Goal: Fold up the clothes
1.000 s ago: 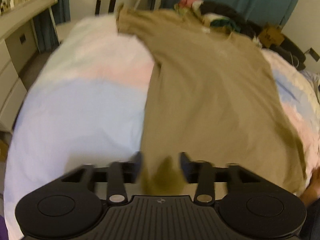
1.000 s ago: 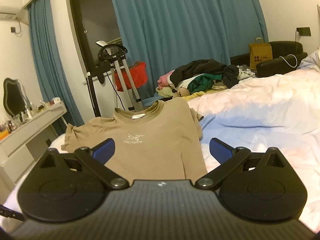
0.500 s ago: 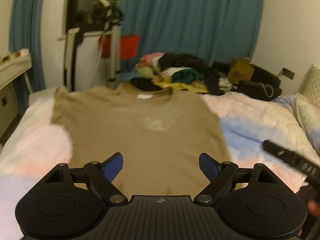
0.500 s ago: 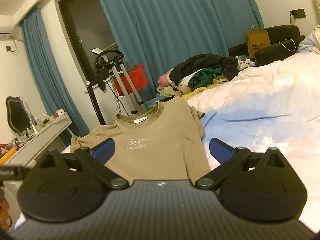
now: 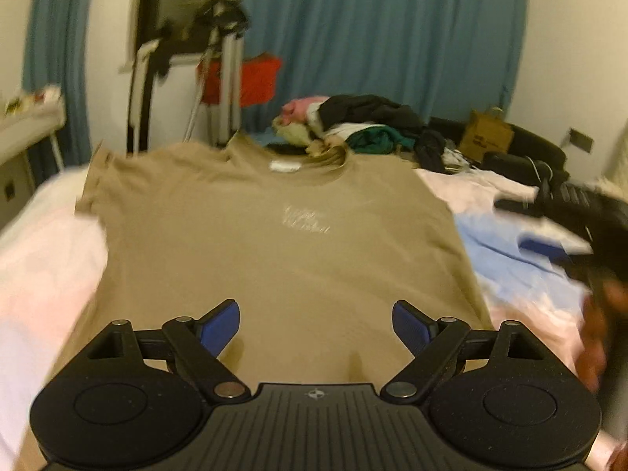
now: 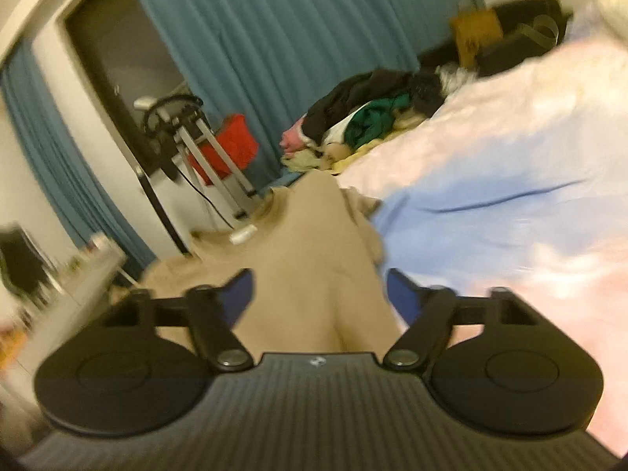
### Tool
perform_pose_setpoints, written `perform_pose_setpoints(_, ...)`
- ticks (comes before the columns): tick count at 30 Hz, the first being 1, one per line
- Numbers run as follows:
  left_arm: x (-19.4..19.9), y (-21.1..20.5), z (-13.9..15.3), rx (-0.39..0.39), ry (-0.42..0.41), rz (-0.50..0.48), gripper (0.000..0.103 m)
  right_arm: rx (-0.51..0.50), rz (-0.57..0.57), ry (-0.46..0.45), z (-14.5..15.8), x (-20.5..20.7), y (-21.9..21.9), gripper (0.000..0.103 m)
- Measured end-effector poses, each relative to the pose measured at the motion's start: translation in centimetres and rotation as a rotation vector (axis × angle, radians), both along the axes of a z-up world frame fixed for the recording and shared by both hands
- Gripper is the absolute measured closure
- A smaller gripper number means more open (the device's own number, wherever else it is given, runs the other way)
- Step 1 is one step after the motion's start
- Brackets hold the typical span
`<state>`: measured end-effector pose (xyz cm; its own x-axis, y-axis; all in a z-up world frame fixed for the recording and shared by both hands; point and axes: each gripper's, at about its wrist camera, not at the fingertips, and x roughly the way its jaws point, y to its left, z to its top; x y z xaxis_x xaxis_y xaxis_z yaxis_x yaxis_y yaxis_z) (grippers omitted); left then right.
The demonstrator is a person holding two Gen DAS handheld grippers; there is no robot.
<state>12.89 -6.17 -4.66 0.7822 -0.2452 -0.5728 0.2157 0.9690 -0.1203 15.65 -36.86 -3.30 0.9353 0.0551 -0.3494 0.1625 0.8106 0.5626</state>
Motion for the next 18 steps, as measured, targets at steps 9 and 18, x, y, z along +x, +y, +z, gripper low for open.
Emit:
perform_pose_setpoints(9, 3.5, 3.3, -1.9, -0.181, 0.076, 0.024, 0.016, 0.151, -0.111, 0.096, -4.3, 15.5, -6.3, 0.062)
perform_pose_setpoints(18, 6.9, 3.9, -4.2, -0.227, 0.121, 0.025, 0.016, 0.138, -0.002, 0.180, -7.6, 22.6, -5.6, 0.083)
